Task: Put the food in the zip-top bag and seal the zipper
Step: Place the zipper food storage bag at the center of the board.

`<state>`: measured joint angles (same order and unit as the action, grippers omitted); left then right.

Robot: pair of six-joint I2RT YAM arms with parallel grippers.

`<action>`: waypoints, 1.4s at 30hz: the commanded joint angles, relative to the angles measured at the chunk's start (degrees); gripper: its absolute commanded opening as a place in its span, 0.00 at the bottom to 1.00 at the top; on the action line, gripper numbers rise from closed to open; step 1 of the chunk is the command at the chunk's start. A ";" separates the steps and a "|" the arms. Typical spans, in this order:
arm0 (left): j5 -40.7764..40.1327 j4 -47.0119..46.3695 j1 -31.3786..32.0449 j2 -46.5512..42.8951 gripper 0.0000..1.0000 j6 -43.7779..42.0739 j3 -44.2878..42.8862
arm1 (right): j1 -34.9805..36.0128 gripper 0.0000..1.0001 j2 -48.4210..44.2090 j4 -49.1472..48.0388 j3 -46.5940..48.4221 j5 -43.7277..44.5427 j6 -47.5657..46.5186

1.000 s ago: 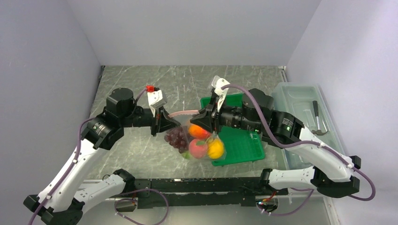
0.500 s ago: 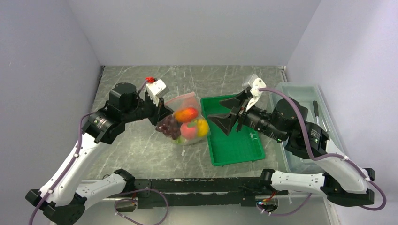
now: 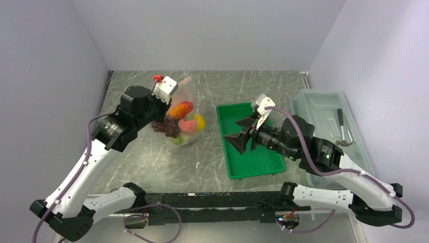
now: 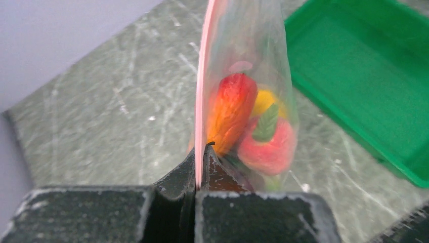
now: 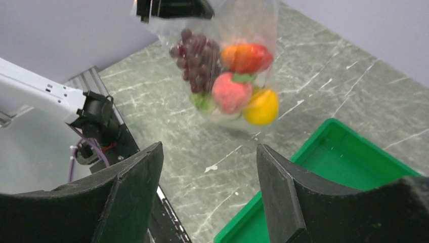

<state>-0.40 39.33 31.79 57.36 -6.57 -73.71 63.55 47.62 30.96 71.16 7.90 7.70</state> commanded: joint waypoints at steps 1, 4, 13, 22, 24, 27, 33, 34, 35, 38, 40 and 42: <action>-14.93 -9.56 -0.23 2.10 0.00 -5.98 -2.77 | -0.09 0.71 -0.40 -4.39 -3.02 -0.98 2.05; -21.98 -12.14 -0.24 4.37 0.00 -8.66 -2.06 | -0.09 0.71 -1.22 -4.58 -4.58 -1.20 2.14; -29.84 -27.86 -6.12 12.46 0.00 -20.12 1.59 | -0.27 0.73 -3.65 -7.18 -10.00 -3.00 3.46; -13.01 -29.37 -6.47 16.75 0.00 -12.64 7.82 | -0.36 0.73 -7.47 -7.78 -13.67 -4.17 4.33; -12.34 -29.52 -5.14 16.68 0.00 -10.53 10.65 | -0.36 0.73 -7.95 -7.40 -13.93 -4.15 4.34; -14.37 -27.52 -1.26 17.89 0.00 -8.43 12.94 | -0.36 0.74 -8.36 -6.64 -14.02 -4.00 4.17; -13.67 -20.95 4.36 19.54 0.00 0.31 11.23 | -0.44 0.74 -7.90 -6.63 -13.79 -4.07 4.11; -13.76 -20.75 4.94 19.11 0.00 1.34 11.76 | -0.44 0.74 -7.89 -6.55 -13.70 -4.07 4.15; -13.79 -20.71 5.52 18.59 0.00 2.23 12.41 | -0.44 0.74 -7.89 -6.42 -13.68 -3.99 4.29; -13.32 -19.33 7.01 16.69 0.00 5.48 14.04 | -0.44 0.74 -8.12 -5.65 -13.59 -3.92 4.47; -12.36 -18.10 7.92 15.30 0.00 7.78 15.13 | -0.44 0.74 -8.38 -5.19 -13.66 -3.06 4.59; -11.51 -17.42 8.85 13.77 0.06 9.62 16.32 | -0.44 0.74 -8.65 -5.07 -13.99 -2.54 4.83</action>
<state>-14.37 20.32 38.70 75.66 -4.01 -59.00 63.29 39.90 26.55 57.30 4.23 11.62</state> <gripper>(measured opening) 0.023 0.739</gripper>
